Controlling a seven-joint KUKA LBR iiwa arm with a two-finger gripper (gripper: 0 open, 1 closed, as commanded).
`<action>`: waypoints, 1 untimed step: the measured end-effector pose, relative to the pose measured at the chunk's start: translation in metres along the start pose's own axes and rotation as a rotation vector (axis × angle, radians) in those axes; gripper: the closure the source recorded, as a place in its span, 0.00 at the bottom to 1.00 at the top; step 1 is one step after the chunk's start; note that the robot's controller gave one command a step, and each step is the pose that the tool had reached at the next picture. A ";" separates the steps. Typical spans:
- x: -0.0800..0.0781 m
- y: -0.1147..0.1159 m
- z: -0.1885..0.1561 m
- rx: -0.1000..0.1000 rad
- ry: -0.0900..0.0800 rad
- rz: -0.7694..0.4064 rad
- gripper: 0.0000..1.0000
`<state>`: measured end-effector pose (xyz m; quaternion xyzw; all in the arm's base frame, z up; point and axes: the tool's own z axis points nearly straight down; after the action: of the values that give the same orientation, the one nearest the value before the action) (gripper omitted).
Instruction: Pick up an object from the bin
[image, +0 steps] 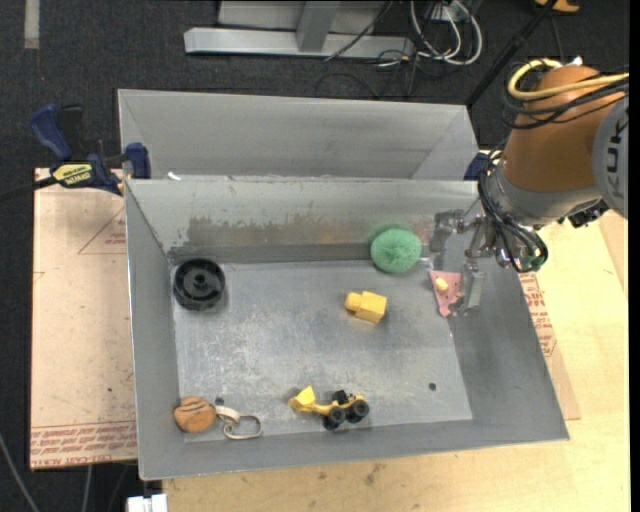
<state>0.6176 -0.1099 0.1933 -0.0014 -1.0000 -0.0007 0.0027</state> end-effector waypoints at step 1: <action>-0.002 0.000 -0.005 0.001 -0.008 -0.002 0.00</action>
Offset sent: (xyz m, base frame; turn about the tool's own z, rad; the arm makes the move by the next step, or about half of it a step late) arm 0.0076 0.0350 -0.0639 0.0651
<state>0.6193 -0.1095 0.1984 -0.0004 -1.0000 -0.0002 -0.0012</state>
